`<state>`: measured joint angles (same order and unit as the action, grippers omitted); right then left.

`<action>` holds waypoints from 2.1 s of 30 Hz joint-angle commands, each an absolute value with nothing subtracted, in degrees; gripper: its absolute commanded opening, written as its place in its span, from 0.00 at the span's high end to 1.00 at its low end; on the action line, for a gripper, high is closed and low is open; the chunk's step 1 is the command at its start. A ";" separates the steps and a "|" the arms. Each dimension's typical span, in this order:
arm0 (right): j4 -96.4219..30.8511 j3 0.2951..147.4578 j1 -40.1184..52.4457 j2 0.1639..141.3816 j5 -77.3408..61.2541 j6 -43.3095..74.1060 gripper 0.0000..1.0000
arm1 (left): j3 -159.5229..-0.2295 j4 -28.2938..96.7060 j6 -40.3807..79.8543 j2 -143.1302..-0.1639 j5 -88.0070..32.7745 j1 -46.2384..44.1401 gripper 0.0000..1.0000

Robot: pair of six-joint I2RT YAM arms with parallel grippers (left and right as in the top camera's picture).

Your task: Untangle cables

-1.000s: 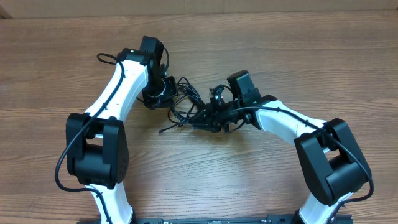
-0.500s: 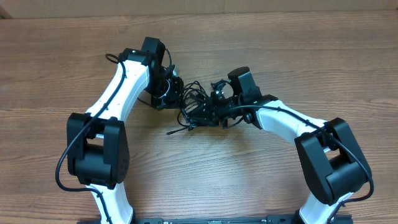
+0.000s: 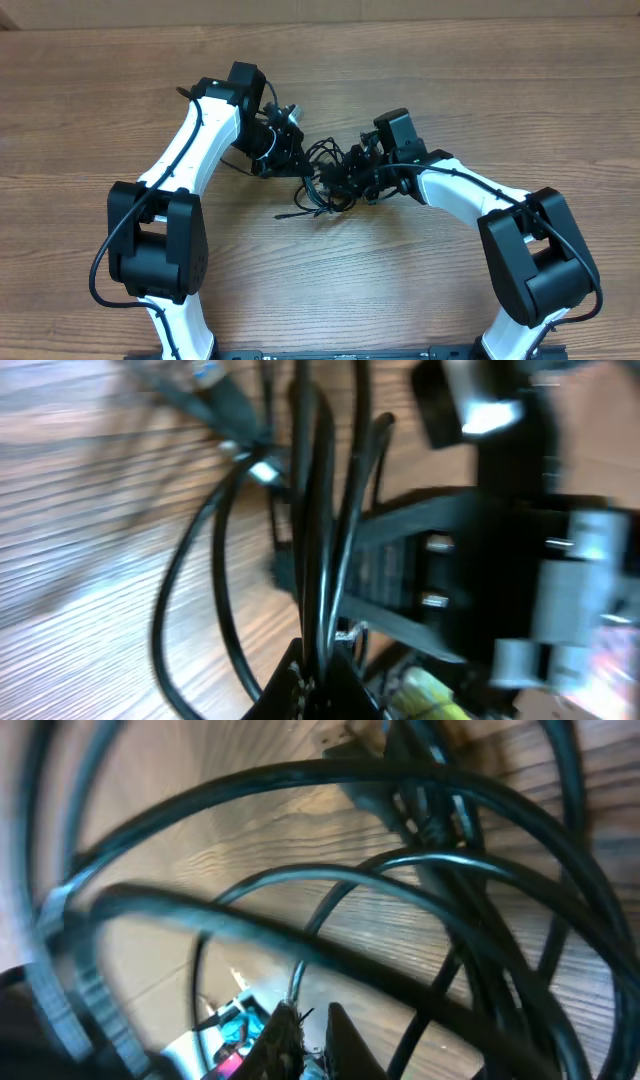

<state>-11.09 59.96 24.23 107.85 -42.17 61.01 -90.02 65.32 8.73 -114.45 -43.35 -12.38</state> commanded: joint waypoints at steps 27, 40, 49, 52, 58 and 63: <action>-21.54 63.07 12.10 105.10 -52.38 38.57 0.86 | -90.85 62.81 15.46 -113.89 -33.10 -9.69 0.34; -39.55 63.07 13.82 105.12 -30.46 35.44 0.85 | -90.63 75.50 24.93 -113.91 -5.26 -11.27 0.30; -39.75 63.07 13.82 105.12 -30.37 33.63 0.85 | -87.39 72.42 28.71 -113.89 -4.86 -17.61 0.27; -40.40 63.07 13.80 105.12 -27.68 32.25 0.84 | -88.82 71.50 27.57 -113.86 -4.91 -19.75 0.31; -43.48 63.07 11.77 105.12 -20.49 32.29 0.83 | -95.33 71.64 22.46 -113.86 -4.93 -24.12 0.35; -45.36 63.07 7.29 105.12 -20.38 32.27 0.80 | -95.37 70.61 22.52 -114.39 -2.17 -28.45 0.44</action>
<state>-44.53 62.06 10.22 106.87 -22.46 32.77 -95.07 70.59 23.90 -114.45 -5.28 -25.80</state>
